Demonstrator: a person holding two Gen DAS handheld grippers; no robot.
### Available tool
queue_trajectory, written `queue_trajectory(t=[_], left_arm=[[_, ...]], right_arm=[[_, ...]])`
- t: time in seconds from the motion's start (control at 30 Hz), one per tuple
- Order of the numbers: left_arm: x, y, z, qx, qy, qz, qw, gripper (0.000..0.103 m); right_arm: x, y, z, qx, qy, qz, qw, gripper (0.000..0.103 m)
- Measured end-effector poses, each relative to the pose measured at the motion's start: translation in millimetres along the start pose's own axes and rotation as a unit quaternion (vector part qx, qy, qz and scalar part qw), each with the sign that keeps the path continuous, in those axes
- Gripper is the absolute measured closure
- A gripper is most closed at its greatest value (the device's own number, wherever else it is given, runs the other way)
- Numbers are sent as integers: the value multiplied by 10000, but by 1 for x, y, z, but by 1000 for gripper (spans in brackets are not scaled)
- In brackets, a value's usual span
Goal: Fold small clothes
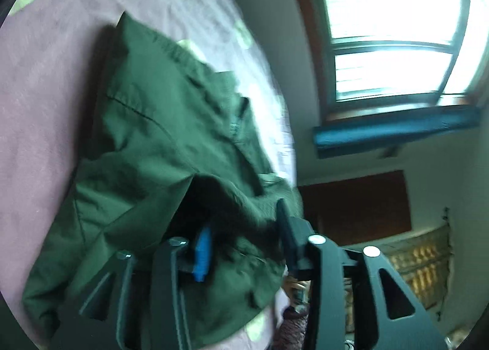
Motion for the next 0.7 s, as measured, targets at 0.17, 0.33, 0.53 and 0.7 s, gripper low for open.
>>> queue_trajectory(t=[0.17,0.33,0.53,0.7], left_arm=[[25,19,-6,-182,-118,-286,9994,31],[16,23,-32,-1989,918,-300,9752,31],[-43,-3,-56,-4164,1803,472,8899,31],[-80,-8,-51,-4945,2144,946,8370,31]], right_arm=[[15,5,24,1329,-692,39,9887,52],[-7,5,60,2752,-1309,314,9519,52],[-60,3,71,3757,-1650,895,9075,49],[-90,-2,61,4152,-1799,1452,8799,48]])
Point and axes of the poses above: each gripper's, at about its wrist camera, not at the fingertips, and x roughly against the way its jaws point, z to its left, y to its top, the point moved 2 cm from there along -x, roughly the way its jaws point, and after that the axes turned 11 degrees about -z, right-handed, at the moved point
